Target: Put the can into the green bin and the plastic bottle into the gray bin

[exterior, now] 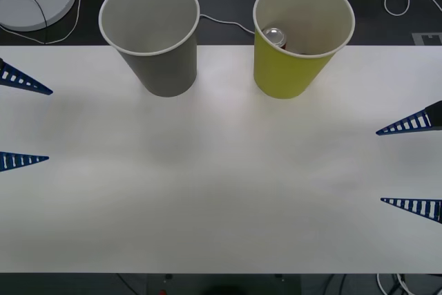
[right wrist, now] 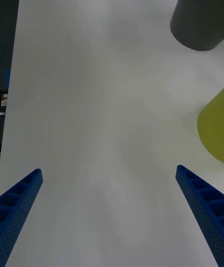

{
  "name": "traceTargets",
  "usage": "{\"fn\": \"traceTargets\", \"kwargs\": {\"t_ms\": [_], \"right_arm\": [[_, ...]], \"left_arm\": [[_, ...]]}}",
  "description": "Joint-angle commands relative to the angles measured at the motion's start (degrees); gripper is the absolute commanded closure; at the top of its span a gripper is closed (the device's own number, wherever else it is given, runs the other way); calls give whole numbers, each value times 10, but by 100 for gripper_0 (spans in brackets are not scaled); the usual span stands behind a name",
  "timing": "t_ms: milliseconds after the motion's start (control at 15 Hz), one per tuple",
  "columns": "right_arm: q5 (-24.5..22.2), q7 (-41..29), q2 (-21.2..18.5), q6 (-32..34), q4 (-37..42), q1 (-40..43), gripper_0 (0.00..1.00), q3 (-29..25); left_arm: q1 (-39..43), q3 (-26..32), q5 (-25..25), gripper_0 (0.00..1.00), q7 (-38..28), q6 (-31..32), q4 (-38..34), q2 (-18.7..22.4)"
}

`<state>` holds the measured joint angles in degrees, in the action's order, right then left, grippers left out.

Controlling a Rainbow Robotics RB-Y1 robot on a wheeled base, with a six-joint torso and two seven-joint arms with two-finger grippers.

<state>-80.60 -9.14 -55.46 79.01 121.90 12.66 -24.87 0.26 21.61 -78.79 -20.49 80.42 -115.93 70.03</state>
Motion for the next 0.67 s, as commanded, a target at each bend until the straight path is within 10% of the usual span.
{"fn": "traceTargets", "kwargs": {"t_ms": [67,667], "right_arm": [[0,0,0,0,0,0,0,0],[0,0,0,0,0,0,0,0]], "left_arm": [[19,2,-4,0,26,3,3,6],[20,2,-10,0,48,30,11,-11]]}}
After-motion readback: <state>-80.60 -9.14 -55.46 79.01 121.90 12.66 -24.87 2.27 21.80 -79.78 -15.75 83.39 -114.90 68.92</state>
